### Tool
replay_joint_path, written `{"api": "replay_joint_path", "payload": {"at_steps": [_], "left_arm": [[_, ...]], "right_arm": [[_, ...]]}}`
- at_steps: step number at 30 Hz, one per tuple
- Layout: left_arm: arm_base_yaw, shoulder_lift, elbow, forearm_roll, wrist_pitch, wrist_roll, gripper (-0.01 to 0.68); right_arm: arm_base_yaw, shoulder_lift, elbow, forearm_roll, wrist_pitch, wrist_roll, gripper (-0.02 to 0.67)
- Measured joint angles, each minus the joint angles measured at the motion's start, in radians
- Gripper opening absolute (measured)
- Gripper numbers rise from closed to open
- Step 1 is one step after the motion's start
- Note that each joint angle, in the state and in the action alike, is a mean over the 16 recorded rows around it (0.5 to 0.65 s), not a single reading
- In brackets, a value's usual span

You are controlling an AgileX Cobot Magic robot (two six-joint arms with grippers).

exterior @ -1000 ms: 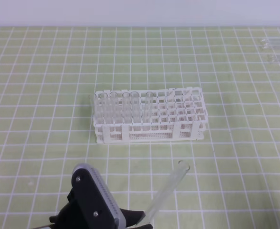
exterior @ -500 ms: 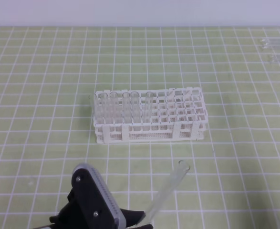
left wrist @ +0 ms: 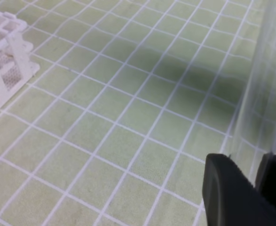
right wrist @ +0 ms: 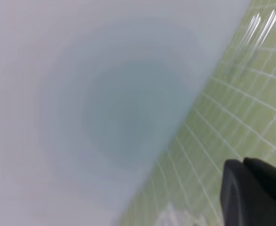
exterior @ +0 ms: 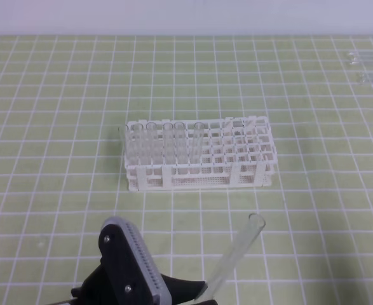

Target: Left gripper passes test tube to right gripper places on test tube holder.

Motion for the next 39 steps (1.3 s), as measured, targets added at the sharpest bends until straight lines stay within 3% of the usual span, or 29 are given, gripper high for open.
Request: {"api": "replay_joint_path", "payload": {"at_steps": [9,17,21,32,39], "left_arm": [[0.000,0.001,-0.001,-0.003,-0.011,-0.003,0.073],[0.000,0.000,-0.001,-0.006,-0.044,-0.006,0.056],[0.000,0.000,-0.001,-0.007,-0.060,-0.006,0.062],[0.000,0.046,-0.001,-0.013,-0.125,-0.007,0.050],[0.000,0.125,-0.002,-0.019,-0.246,-0.006,0.039]], "right_arm": [[0.000,0.004,-0.062,-0.031,0.309,-0.349,-0.017],[0.000,0.073,-0.219,0.102,0.537,-0.710,0.016],[0.000,0.143,-0.303,0.206,0.646,-0.874,0.088],[0.000,0.362,-0.440,0.420,0.927,-1.192,0.376],[0.002,0.432,-0.463,0.446,1.032,-1.284,0.450]]}}
